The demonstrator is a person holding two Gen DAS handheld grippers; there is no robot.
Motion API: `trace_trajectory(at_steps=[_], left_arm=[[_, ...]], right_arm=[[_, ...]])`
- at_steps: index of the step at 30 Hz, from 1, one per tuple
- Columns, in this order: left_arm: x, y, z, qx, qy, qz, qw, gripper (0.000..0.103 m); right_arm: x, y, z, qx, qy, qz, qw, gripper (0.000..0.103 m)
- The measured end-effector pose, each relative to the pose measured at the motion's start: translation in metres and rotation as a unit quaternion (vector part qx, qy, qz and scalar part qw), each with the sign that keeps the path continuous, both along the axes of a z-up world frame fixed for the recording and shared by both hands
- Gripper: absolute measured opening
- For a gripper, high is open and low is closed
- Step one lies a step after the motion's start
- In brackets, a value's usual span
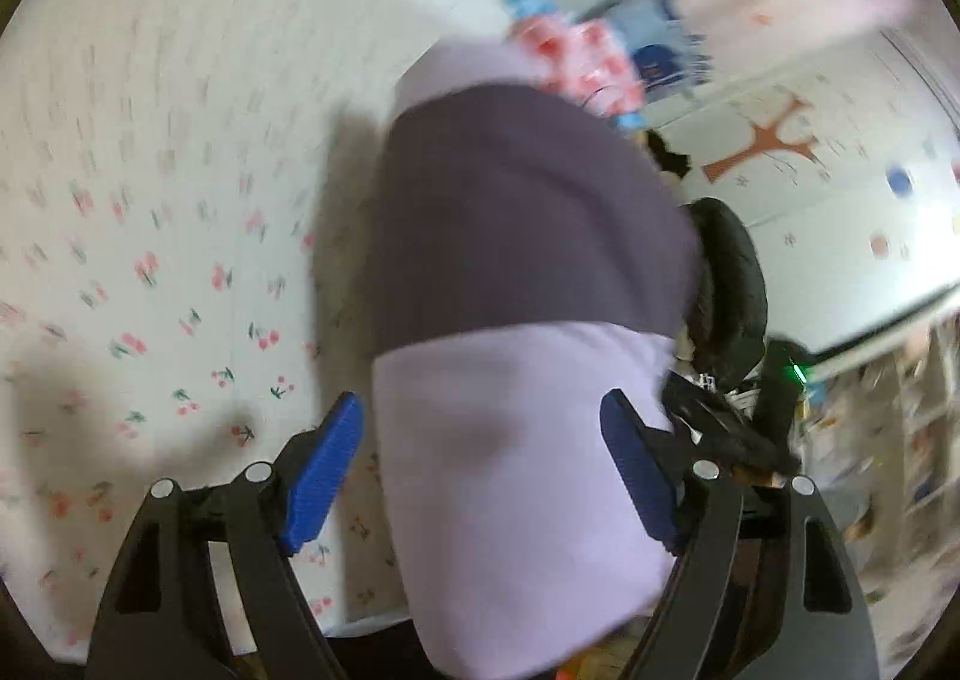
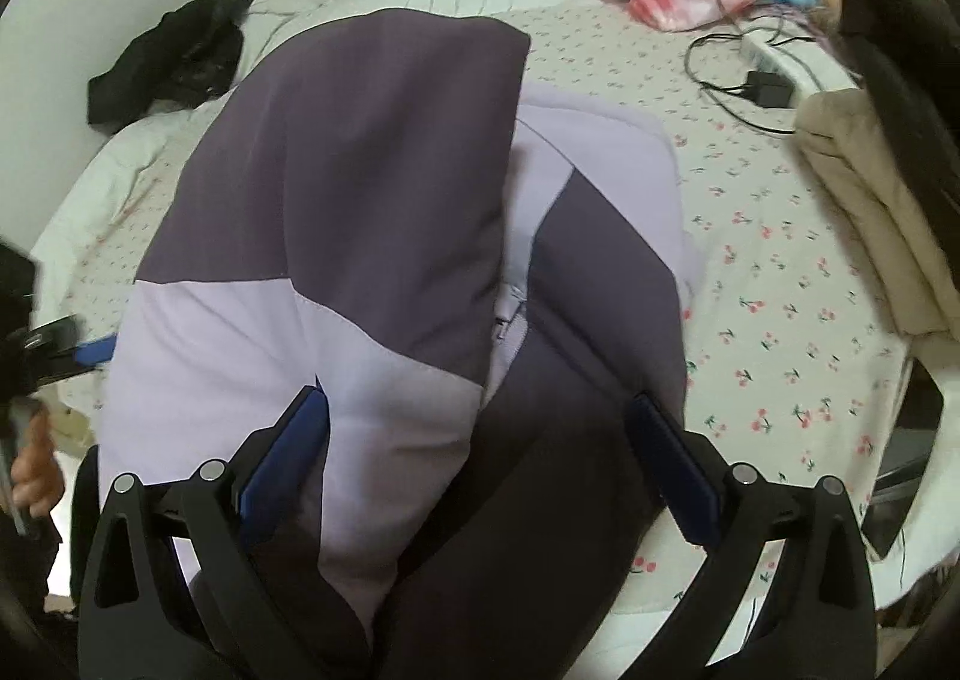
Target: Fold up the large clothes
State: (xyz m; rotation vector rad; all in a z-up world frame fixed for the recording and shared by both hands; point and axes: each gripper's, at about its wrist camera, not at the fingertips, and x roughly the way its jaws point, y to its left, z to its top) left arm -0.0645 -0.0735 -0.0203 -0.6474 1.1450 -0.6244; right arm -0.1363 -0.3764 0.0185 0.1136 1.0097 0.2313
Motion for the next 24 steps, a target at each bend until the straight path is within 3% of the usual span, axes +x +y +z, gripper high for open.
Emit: trace_trajectory(at_steps=[1, 4, 6, 10, 12, 16, 20, 21, 22, 24], left_arm=[[0.006, -0.009, -0.009, -0.003, 0.012, -0.002, 0.9999, 0.078], [0.021, -0.033, -0.035, -0.052, 0.042, -0.019, 0.9976, 0.097], [0.023, -0.054, -0.04, -0.064, 0.05, -0.038, 0.996, 0.098], [0.008, -0.081, -0.004, 0.03, -0.041, -0.069, 0.9963, 0.095], [-0.002, -0.08, 0.014, 0.043, -0.084, -0.073, 0.9928, 0.088], [-0.015, -0.046, 0.057, 0.073, -0.156, -0.047, 0.984, 0.081], [-0.04, 0.035, 0.106, 0.123, -0.218, 0.012, 0.968, 0.079], [-0.04, 0.055, 0.109, 0.134, -0.219, 0.026, 0.9662, 0.079], [-0.039, 0.074, 0.106, 0.149, -0.213, 0.042, 0.9647, 0.079], [-0.038, 0.11, 0.083, 0.185, -0.163, 0.067, 0.9668, 0.08]], right_arm=[[-0.003, -0.002, -0.003, 0.005, -0.006, -0.004, 1.0, 0.096], [-0.01, -0.014, -0.017, 0.043, -0.024, -0.024, 0.998, 0.096], [-0.016, -0.022, -0.028, 0.083, -0.044, -0.04, 0.995, 0.096], [-0.014, -0.029, -0.044, 0.163, -0.091, -0.08, 0.979, 0.097], [-0.012, -0.022, -0.042, 0.191, -0.112, -0.084, 0.972, 0.097], [0.008, 0.022, -0.009, 0.246, -0.152, -0.038, 0.956, 0.097], [0.034, 0.092, 0.023, 0.3, -0.178, 0.043, 0.936, 0.097], [0.04, 0.111, 0.025, 0.298, -0.176, 0.061, 0.936, 0.097], [0.047, 0.142, 0.023, 0.269, -0.162, 0.084, 0.946, 0.097], [0.056, 0.18, 0.007, 0.196, -0.127, 0.107, 0.966, 0.097]])
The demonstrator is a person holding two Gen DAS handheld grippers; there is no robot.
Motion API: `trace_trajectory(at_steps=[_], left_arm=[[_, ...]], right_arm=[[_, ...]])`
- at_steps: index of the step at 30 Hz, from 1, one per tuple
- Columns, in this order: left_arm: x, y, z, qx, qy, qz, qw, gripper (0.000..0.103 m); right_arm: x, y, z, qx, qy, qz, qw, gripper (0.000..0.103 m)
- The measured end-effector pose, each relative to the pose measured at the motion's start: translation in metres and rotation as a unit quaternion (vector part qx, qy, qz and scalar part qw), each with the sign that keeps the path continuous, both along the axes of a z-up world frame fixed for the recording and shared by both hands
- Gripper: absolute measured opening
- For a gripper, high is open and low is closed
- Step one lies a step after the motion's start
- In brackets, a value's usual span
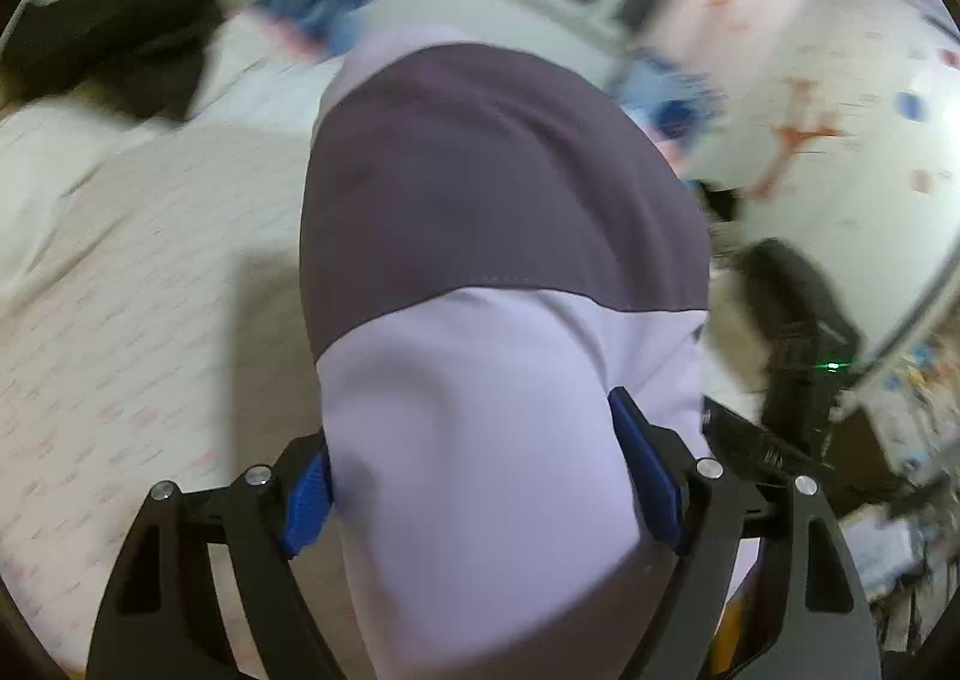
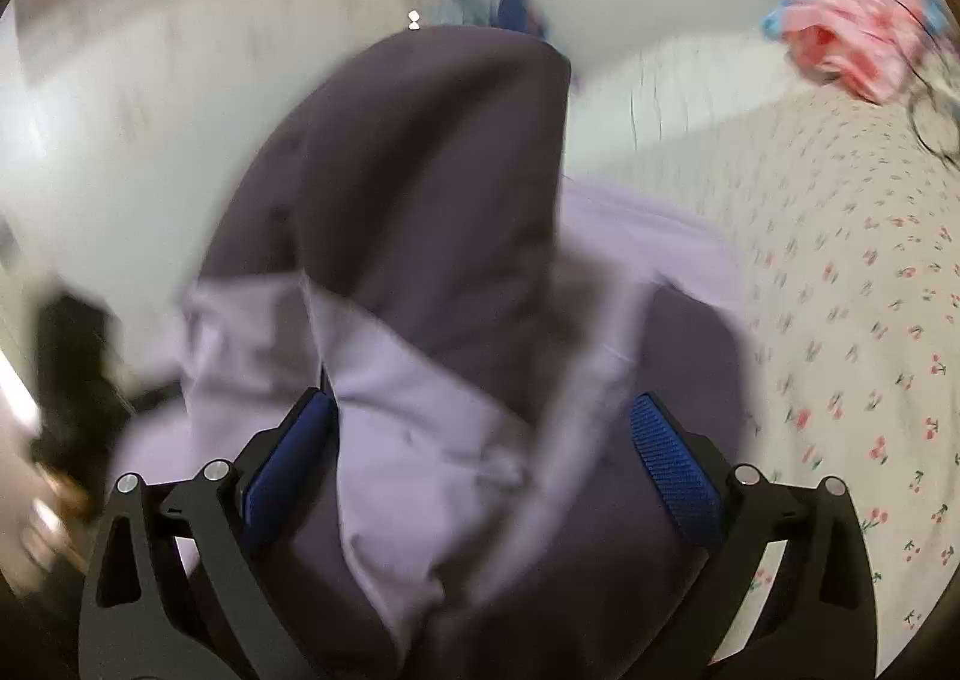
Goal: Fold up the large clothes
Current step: 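Lower the jacket bundle onto the bed and open both grippers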
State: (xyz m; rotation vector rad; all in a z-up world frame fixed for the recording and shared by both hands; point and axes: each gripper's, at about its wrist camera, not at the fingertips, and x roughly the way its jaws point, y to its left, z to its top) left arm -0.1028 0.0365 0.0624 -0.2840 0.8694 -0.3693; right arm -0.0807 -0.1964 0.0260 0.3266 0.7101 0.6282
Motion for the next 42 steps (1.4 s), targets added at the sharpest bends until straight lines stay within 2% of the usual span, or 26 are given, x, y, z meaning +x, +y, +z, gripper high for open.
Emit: trace_trajectory(at_steps=[1, 3, 4, 5, 7, 8, 10, 12, 13, 14, 16, 18, 20, 21, 23, 25, 26, 27, 29, 31, 33, 34, 36, 38, 40, 42], left_arm=[[0.007, 0.021, -0.029, 0.0, 0.058, 0.018, 0.9981, 0.08], [0.008, 0.051, -0.079, -0.025, 0.123, 0.044, 0.9912, 0.089], [0.001, 0.06, -0.091, -0.042, 0.111, 0.038, 0.9922, 0.091], [-0.002, 0.055, -0.09, -0.046, 0.1, 0.03, 0.9935, 0.091], [-0.009, 0.046, -0.074, -0.015, 0.069, 0.033, 0.997, 0.091], [-0.012, 0.041, -0.061, 0.006, 0.035, 0.045, 0.9983, 0.091], [-0.01, 0.032, -0.037, 0.02, -0.011, 0.049, 0.9986, 0.091], [0.003, 0.022, -0.034, 0.018, -0.014, 0.028, 0.9993, 0.091], [0.009, 0.011, -0.037, 0.034, -0.005, 0.021, 0.9992, 0.091], [0.015, -0.006, -0.044, 0.075, -0.009, 0.018, 0.997, 0.092], [0.02, -0.011, -0.049, 0.109, -0.014, 0.026, 0.9936, 0.092], [0.017, -0.003, -0.049, 0.087, -0.014, 0.03, 0.9957, 0.092], [0.017, -0.005, -0.048, 0.092, -0.017, 0.031, 0.9952, 0.092], [0.018, -0.006, -0.05, 0.095, -0.018, 0.031, 0.9948, 0.092], [0.016, -0.007, -0.05, 0.098, -0.019, 0.034, 0.9944, 0.092], [0.021, -0.006, -0.046, 0.096, -0.022, 0.034, 0.9946, 0.092], [0.025, -0.008, -0.046, 0.094, -0.025, 0.022, 0.995, 0.093], [0.025, -0.013, -0.047, 0.098, -0.026, 0.014, 0.9947, 0.093], [0.025, -0.028, -0.05, 0.137, -0.041, -0.001, 0.9898, 0.096], [0.02, -0.033, -0.051, 0.152, -0.053, -0.005, 0.987, 0.096], [0.015, -0.034, -0.05, 0.155, -0.061, -0.004, 0.9861, 0.096], [0.013, -0.033, -0.05, 0.158, -0.065, 0.001, 0.9853, 0.096], [0.009, -0.029, -0.049, 0.158, -0.07, 0.012, 0.9849, 0.096], [0.007, -0.024, -0.049, 0.151, -0.071, 0.014, 0.986, 0.096], [0.006, -0.021, -0.048, 0.148, -0.074, 0.017, 0.9861, 0.096], [0.004, -0.024, -0.047, 0.155, -0.079, 0.018, 0.9846, 0.096]], right_arm=[[0.004, 0.018, -0.018, -0.049, 0.018, 0.009, 0.999, 0.097], [0.004, 0.028, -0.046, -0.058, 0.032, 0.039, 0.997, 0.096], [0.002, 0.03, -0.048, -0.066, 0.035, 0.041, 0.996, 0.096], [-0.002, 0.031, -0.047, -0.084, 0.035, 0.035, 0.995, 0.096], [-0.006, 0.027, -0.043, -0.1, 0.037, 0.029, 0.994, 0.096], [-0.006, 0.022, -0.044, -0.094, 0.044, 0.026, 0.994, 0.096], [-0.005, 0.007, -0.053, -0.096, 0.076, 0.013, 0.992, 0.096], [-0.008, 0.0, -0.063, -0.095, 0.114, 0.02, 0.989, 0.096], [-0.006, -0.006, -0.059, -0.093, 0.125, 0.018, 0.988, 0.096], [-0.005, -0.007, -0.046, -0.106, 0.109, 0.015, 0.988, 0.096], [0.0, -0.002, -0.005, -0.11, 0.046, 0.007, 0.993, 0.096], [0.018, 0.009, 0.029, -0.092, 0.018, 0.004, 0.996, 0.096], [0.048, 0.031, 0.049, -0.097, 0.015, -0.014, 0.995, 0.096], [0.072, 0.047, 0.047, -0.109, 0.024, -0.023, 0.993, 0.096], [0.089, 0.067, 0.023, -0.132, 0.04, -0.047, 0.989, 0.096], [0.107, 0.065, -0.04, -0.083, 0.076, -0.056, 0.992, 0.096], [0.104, 0.054, -0.06, -0.036, 0.086, -0.071, 0.993, 0.096], [0.099, 0.047, -0.067, -0.02, 0.089, -0.082, 0.992, 0.096], [0.087, 0.041, -0.07, -0.023, 0.093, -0.094, 0.991, 0.096], [0.084, 0.041, -0.067, -0.041, 0.108, -0.084, 0.99, 0.096], [0.078, 0.032, -0.059, -0.045, 0.125, -0.08, 0.988, 0.096], [0.07, 0.03, -0.042, -0.055, 0.116, -0.086, 0.988, 0.096], [0.041, 0.033, -0.01, -0.058, 0.064, -0.08, 0.993, 0.096], [0.007, 0.038, 0.009, -0.083, 0.026, -0.074, 0.993, 0.096], [-0.022, 0.046, 0.009, -0.132, 0.009, -0.072, 0.989, 0.096], [-0.029, 0.053, -0.023, -0.187, 0.049, -0.072, 0.979, 0.096]])
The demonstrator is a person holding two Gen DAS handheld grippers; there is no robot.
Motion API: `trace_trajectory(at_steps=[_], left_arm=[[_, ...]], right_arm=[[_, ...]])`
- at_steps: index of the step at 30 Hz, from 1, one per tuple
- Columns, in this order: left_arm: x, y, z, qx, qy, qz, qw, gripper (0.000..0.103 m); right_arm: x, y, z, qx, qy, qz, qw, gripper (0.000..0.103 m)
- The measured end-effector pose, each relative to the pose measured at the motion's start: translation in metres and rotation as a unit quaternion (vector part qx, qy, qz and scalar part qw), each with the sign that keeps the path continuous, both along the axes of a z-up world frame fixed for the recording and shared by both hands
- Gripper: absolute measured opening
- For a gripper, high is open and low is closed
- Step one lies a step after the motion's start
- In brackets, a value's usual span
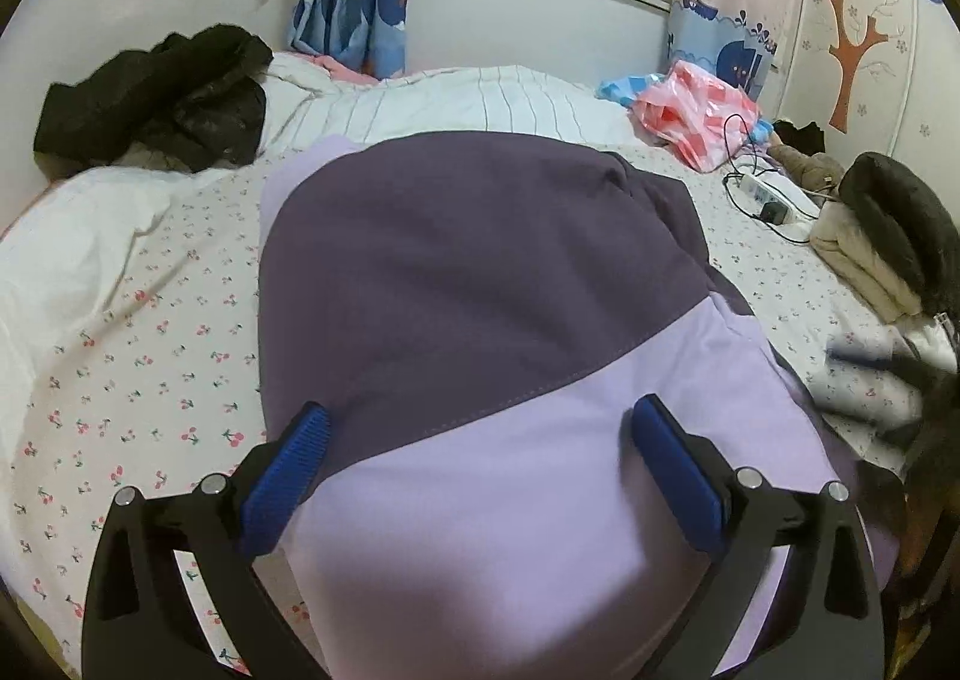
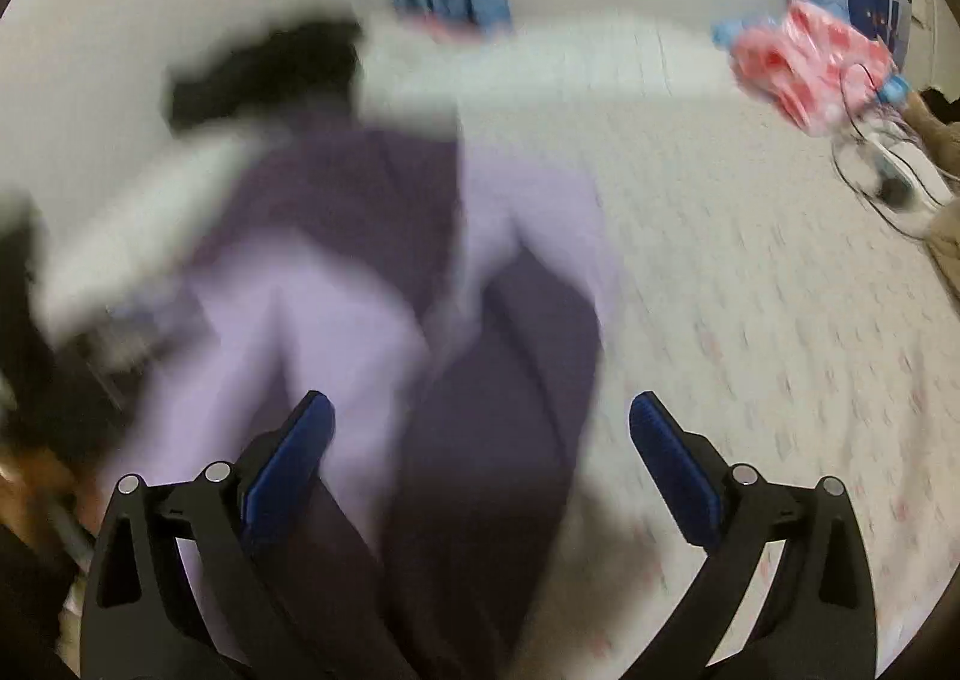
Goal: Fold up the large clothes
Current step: 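Lower the jacket bundle onto the bed and open both grippers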
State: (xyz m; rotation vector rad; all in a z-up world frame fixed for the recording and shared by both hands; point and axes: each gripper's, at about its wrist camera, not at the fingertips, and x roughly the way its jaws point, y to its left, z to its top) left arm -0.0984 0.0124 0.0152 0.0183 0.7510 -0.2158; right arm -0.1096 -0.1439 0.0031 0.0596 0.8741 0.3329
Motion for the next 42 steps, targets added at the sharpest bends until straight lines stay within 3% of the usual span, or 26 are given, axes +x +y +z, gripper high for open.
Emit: trace_trajectory(at_steps=[2, 4, 10, 14, 16, 19, 21, 26, 30, 35, 38, 40, 42], left_arm=[[-0.005, -0.009, 0.0, 0.019, -0.007, -0.014, 0.9997, 0.096], [-0.015, -0.02, 0.003, 0.052, -0.019, -0.014, 0.9983, 0.096], [-0.038, -0.033, 0.009, 0.066, -0.019, -0.019, 0.9974, 0.096], [-0.046, -0.031, 0.011, 0.055, -0.013, -0.007, 0.9984, 0.096], [-0.051, -0.036, 0.01, 0.063, -0.015, -0.009, 0.9979, 0.096], [-0.061, -0.049, 0.008, 0.079, -0.015, -0.018, 0.9966, 0.096], [-0.07, -0.059, 0.007, 0.095, -0.014, -0.027, 0.995, 0.096], [-0.087, -0.065, 0.01, 0.087, -0.002, -0.036, 0.9956, 0.096], [-0.099, -0.066, 0.015, 0.081, 0.004, -0.028, 0.9963, 0.096], [-0.106, -0.062, 0.015, 0.097, 0.008, -0.025, 0.995, 0.096], [-0.107, -0.058, 0.013, 0.088, 0.018, -0.019, 0.9958, 0.096], [-0.109, -0.056, 0.011, 0.084, 0.023, -0.016, 0.9961, 0.096], [-0.111, -0.053, 0.011, 0.085, 0.024, -0.013, 0.996, 0.096]], right_arm=[[0.002, -0.013, -0.044, 0.058, 0.055, -0.017, 0.997, 0.096], [0.0, -0.022, -0.056, 0.097, 0.081, -0.033, 0.991, 0.096], [-0.011, -0.02, -0.034, 0.05, 0.059, -0.031, 0.997, 0.096], [-0.05, -0.034, -0.003, 0.053, 0.005, -0.03, 0.998, 0.096], [-0.062, -0.03, -0.007, 0.015, 0.002, -0.027, 1.0, 0.096], [-0.051, -0.022, -0.037, -0.036, 0.027, -0.017, 0.999, 0.096], [-0.051, -0.021, -0.045, -0.019, 0.052, -0.022, 0.998, 0.096], [-0.042, -0.01, -0.044, -0.055, 0.045, -0.01, 0.997, 0.096], [-0.036, -0.021, -0.041, -0.026, 0.049, 0.002, 0.998, 0.096], [-0.072, -0.038, 0.007, 0.02, -0.021, -0.026, 0.999, 0.096], [-0.073, -0.021, -0.02, -0.031, 0.006, -0.013, 0.999, 0.096], [-0.066, -0.018, -0.04, -0.018, 0.037, -0.018, 0.999, 0.096], [-0.068, -0.019, -0.038, -0.005, 0.04, -0.023, 0.999, 0.096]])
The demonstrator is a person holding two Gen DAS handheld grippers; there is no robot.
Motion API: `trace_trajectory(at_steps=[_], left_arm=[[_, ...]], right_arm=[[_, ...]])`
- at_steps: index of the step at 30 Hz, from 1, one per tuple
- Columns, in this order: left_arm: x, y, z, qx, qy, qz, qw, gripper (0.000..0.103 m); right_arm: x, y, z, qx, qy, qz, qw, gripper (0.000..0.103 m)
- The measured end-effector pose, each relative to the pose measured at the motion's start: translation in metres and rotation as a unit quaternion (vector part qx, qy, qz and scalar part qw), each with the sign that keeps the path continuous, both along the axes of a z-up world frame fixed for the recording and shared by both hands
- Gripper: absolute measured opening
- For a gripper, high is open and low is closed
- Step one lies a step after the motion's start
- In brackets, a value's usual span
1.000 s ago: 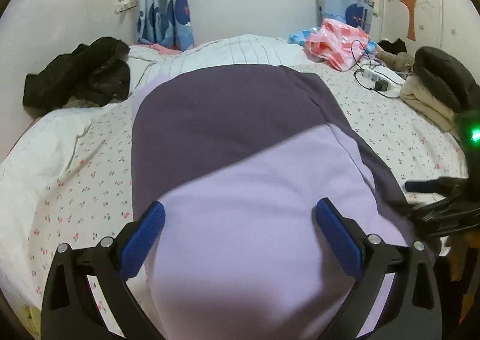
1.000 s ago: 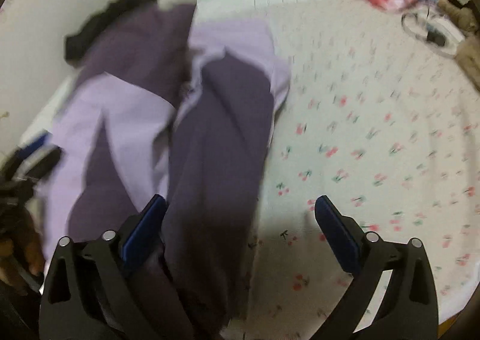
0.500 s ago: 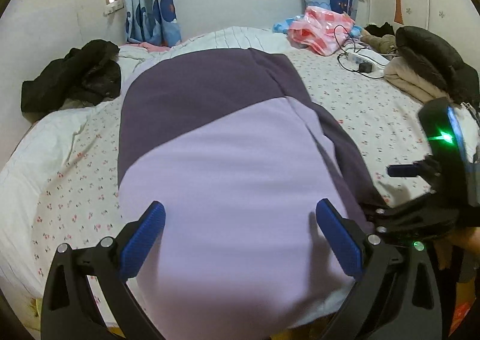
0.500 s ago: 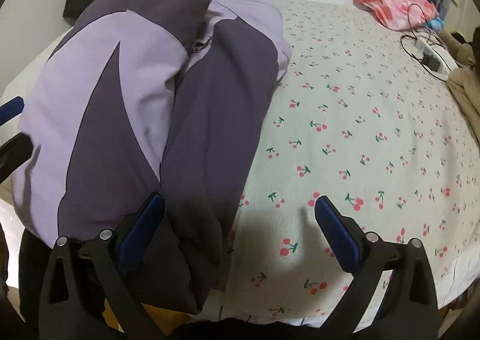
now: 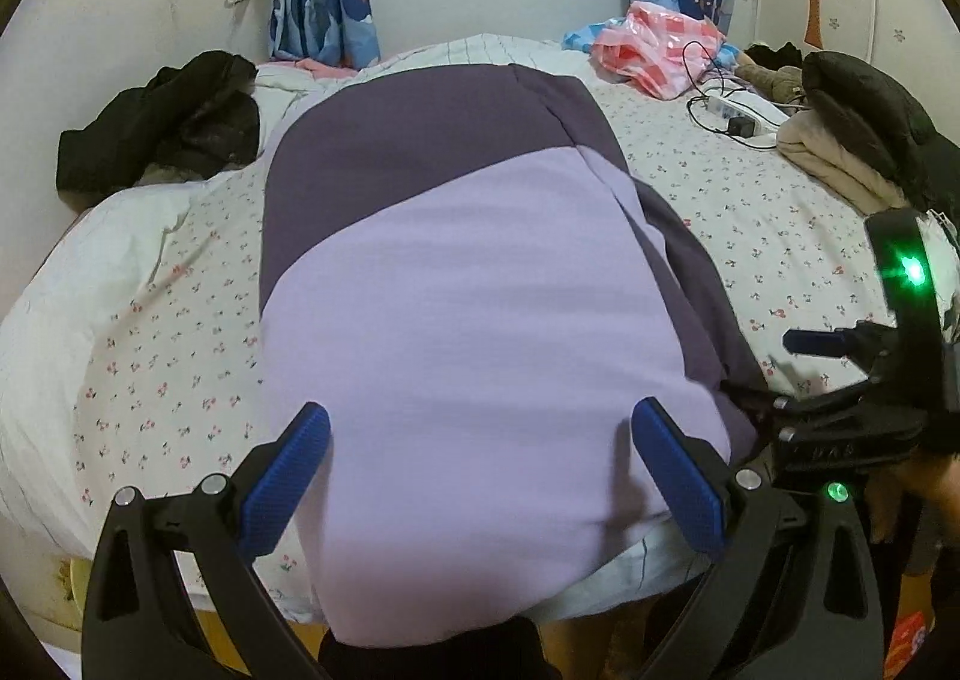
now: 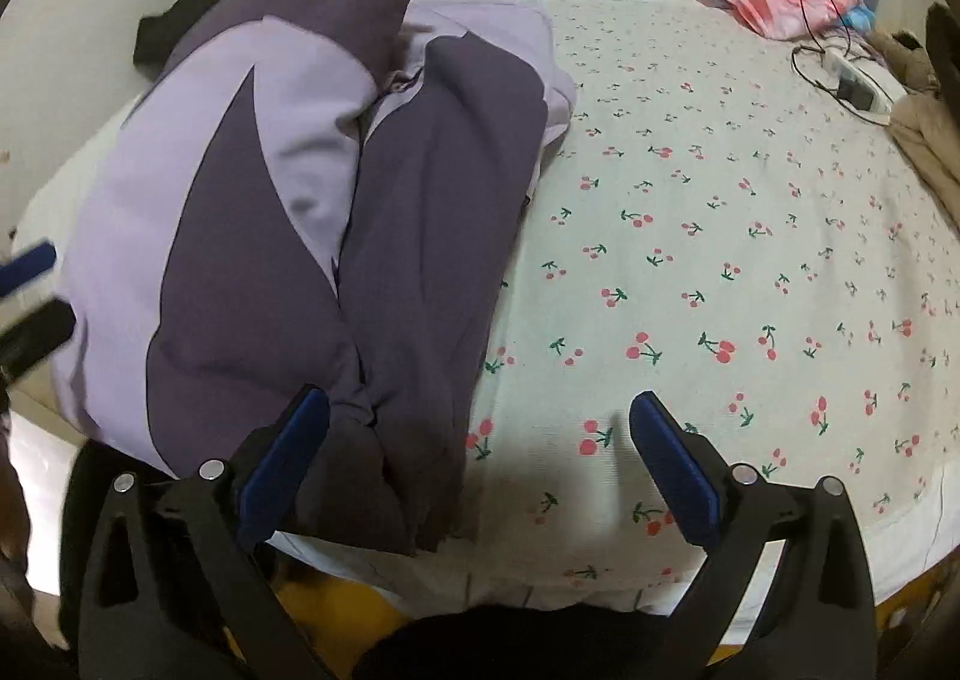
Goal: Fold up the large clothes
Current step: 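Lower the jacket bundle onto the bed and open both grippers, then withdraw both open grippers from the folded jacket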
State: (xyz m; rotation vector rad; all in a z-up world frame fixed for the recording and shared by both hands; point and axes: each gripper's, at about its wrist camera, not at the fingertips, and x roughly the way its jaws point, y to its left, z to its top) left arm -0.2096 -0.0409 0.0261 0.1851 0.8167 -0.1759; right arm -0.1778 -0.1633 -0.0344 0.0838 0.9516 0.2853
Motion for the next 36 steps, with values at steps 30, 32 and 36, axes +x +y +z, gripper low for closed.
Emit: trace_trajectory(at_steps=[30, 32, 36], left_arm=[[-0.02, 0.048, 0.049, -0.04, 0.026, 0.089, 0.9949, 0.096], [-0.023, 0.045, 0.051, -0.036, 0.026, 0.091, 0.9948, 0.096], [-0.02, 0.042, 0.05, -0.04, 0.046, 0.091, 0.994, 0.096]], right_arm=[[-0.057, 0.006, 0.114, 0.052, -0.054, 0.009, 0.997, 0.096], [-0.059, 0.015, 0.114, 0.045, -0.046, 0.001, 0.998, 0.096], [-0.068, 0.033, 0.121, 0.045, -0.069, 0.014, 0.997, 0.096]])
